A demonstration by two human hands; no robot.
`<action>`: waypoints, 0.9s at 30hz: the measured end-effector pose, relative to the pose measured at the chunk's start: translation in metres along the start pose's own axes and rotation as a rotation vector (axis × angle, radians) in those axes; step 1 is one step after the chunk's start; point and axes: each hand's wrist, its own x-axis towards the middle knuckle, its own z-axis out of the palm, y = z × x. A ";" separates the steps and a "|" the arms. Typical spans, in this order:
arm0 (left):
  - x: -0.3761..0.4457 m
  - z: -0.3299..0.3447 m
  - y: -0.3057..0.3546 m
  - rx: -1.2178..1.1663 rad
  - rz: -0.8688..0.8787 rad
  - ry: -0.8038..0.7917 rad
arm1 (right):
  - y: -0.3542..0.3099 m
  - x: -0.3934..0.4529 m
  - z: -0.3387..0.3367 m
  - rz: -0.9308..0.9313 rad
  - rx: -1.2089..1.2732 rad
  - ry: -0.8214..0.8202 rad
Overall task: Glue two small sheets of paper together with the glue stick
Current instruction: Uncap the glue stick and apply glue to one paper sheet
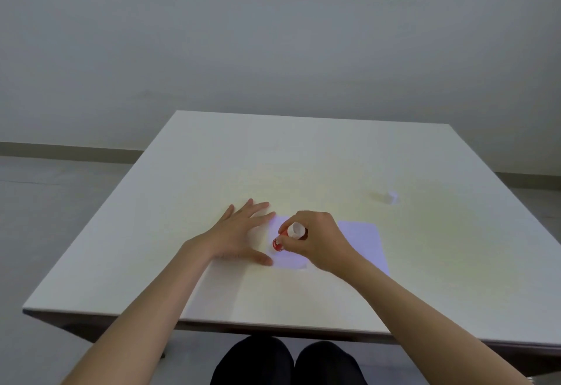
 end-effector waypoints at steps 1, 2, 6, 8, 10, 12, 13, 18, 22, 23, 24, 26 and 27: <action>0.000 0.000 0.000 0.004 0.000 -0.002 | 0.001 0.001 -0.002 0.010 0.016 0.002; 0.000 0.000 0.000 0.015 0.002 -0.002 | 0.002 0.004 -0.005 0.019 0.031 0.025; 0.001 -0.002 0.000 0.040 0.007 -0.002 | 0.009 0.015 -0.012 0.069 0.105 0.185; 0.001 -0.002 0.001 0.035 0.007 -0.001 | 0.011 0.011 -0.010 0.057 0.088 0.191; 0.001 -0.001 0.001 0.026 0.005 0.001 | 0.012 0.001 -0.006 0.019 0.077 0.145; 0.000 0.000 0.001 0.010 0.000 0.003 | 0.016 -0.008 -0.003 0.002 0.077 0.102; 0.000 0.000 0.000 0.001 0.001 0.006 | 0.017 -0.010 -0.004 0.002 0.081 0.094; 0.000 0.001 -0.002 0.007 0.013 0.011 | 0.021 0.005 -0.014 0.051 0.123 0.176; -0.001 0.001 -0.004 -0.013 0.028 0.001 | 0.022 0.002 -0.015 0.077 0.128 0.228; -0.001 0.002 -0.004 -0.026 0.027 0.004 | 0.023 -0.005 -0.014 0.067 0.122 0.218; -0.001 0.002 -0.004 -0.036 0.027 0.005 | 0.024 -0.012 -0.012 0.053 0.114 0.198; -0.001 0.004 -0.004 -0.040 0.029 0.006 | 0.026 -0.027 -0.010 0.021 0.106 0.135; -0.001 0.004 -0.004 -0.036 0.030 0.010 | 0.028 -0.031 -0.010 0.011 0.109 0.103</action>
